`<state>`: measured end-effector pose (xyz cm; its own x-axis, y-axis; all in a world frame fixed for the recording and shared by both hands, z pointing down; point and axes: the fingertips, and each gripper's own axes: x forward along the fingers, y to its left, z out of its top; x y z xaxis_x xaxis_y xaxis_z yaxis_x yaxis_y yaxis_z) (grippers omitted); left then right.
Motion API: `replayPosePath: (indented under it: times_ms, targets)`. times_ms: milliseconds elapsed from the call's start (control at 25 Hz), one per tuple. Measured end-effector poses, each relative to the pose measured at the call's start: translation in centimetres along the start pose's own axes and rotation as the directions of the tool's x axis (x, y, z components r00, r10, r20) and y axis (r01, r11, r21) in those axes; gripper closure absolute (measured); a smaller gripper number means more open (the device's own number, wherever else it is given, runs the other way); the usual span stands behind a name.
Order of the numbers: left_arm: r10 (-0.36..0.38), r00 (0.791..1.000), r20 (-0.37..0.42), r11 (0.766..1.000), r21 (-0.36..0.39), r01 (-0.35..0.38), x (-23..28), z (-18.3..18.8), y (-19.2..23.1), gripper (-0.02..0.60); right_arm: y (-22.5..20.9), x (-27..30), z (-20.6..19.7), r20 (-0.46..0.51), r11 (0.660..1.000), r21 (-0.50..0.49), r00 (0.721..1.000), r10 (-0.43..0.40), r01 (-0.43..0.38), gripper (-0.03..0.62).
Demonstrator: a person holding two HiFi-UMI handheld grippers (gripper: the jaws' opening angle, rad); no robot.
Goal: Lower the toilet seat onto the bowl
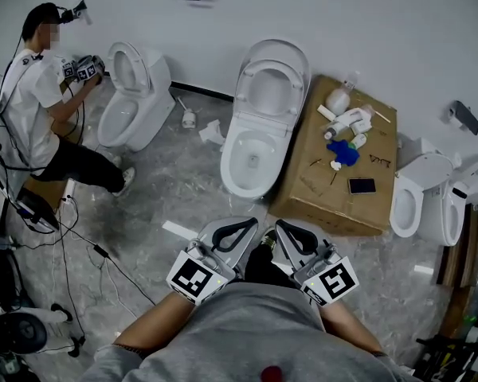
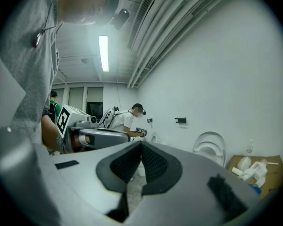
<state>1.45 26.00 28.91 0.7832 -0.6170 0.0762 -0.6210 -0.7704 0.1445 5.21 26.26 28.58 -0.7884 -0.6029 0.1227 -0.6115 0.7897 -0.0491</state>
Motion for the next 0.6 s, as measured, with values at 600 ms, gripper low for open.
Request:
replayPosePath:
  times_ms: [600]
  targets:
    - [0.059,0.998,-0.015,0.997,0.058,-0.058,10.8,3.0,6.8,0.572,-12.0,4.2,2.8,0.024,0.998,-0.023,0.998,0.066,-0.066,0.58]
